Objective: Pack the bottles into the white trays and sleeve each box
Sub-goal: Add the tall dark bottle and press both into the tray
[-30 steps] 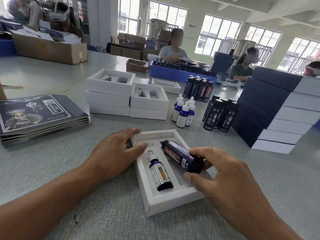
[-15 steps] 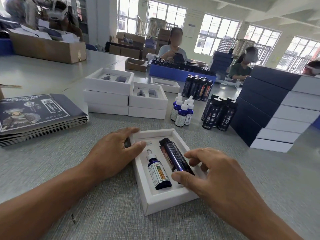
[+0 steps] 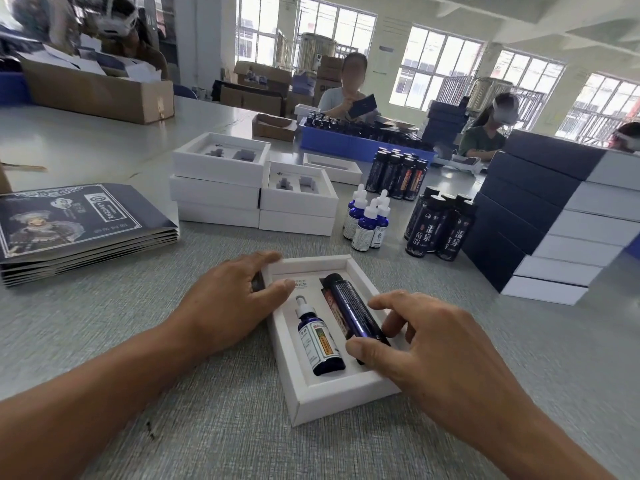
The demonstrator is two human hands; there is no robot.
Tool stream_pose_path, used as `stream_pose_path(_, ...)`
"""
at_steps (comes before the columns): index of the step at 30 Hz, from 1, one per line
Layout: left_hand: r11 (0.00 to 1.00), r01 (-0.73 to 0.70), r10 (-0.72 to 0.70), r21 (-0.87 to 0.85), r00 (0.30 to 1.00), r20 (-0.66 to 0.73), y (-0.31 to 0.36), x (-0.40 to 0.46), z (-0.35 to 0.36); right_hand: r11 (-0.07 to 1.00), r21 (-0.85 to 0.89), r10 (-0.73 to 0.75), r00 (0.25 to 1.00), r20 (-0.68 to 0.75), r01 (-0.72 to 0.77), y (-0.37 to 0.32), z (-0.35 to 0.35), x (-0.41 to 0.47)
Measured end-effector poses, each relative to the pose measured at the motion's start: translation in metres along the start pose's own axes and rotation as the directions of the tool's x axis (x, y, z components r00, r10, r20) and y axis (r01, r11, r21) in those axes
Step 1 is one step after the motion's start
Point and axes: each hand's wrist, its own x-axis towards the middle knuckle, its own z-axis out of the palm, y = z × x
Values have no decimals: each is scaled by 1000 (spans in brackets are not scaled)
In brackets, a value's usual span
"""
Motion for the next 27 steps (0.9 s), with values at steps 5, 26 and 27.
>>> stream_pose_path(5,1000,-1,1,6,1000,12,1,0,0,998,-59,-4,999,-53,1,-3,0,1)
stream_pose_path(26,1000,4,-4,21,1000,-2,6,-1,-2,990,-142,10,1000,-1,-10,-9,-2,2)
stream_pose_path(27,1000,8,-8,19,1000,1,6,-1,-2,992,-127,17,1000,-6,-18,-9,-2,2)
